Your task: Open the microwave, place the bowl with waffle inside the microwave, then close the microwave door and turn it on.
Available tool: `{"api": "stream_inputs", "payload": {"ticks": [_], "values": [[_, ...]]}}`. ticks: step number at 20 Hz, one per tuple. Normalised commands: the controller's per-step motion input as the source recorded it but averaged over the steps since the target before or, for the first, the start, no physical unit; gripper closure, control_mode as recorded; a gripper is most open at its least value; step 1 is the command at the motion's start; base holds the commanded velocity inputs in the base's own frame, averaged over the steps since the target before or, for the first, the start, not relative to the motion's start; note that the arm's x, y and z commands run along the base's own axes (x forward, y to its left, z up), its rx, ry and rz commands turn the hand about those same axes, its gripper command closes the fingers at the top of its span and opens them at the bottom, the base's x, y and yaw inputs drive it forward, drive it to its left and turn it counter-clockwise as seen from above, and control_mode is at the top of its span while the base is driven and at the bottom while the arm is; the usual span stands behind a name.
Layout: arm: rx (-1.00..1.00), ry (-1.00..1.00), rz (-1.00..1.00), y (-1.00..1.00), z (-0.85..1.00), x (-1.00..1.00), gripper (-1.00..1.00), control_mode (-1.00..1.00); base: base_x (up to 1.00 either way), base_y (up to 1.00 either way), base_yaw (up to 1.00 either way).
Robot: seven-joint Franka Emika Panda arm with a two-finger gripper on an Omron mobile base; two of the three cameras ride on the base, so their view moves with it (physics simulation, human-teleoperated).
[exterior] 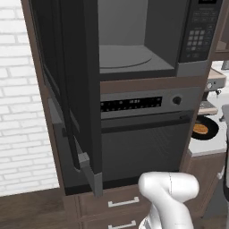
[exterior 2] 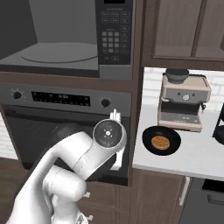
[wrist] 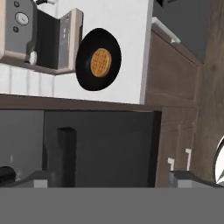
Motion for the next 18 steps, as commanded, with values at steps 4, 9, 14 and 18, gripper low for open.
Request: {"api": "stream_inputs", "payload": {"ticks": [4, 9, 14, 18], "values": [[0.0, 0.06, 0.01, -0.94, -0.15, 0.22, -1.0, -1.0, 0.0, 0.0, 0.0], [0.0, 0.0, 0.11, -0.6, -0.15, 0.35, -1.0, -1.0, 0.0, 0.0, 0.0], [0.0, 0.02, 0.12, -0.57, -0.25, 0.46, -1.0, -1.0, 0.0, 0.0, 0.0], [0.0, 0.08, 0.13, -0.61, -0.33, 0.46, -1.0, -1.0, 0.0, 0.0, 0.0]]}}
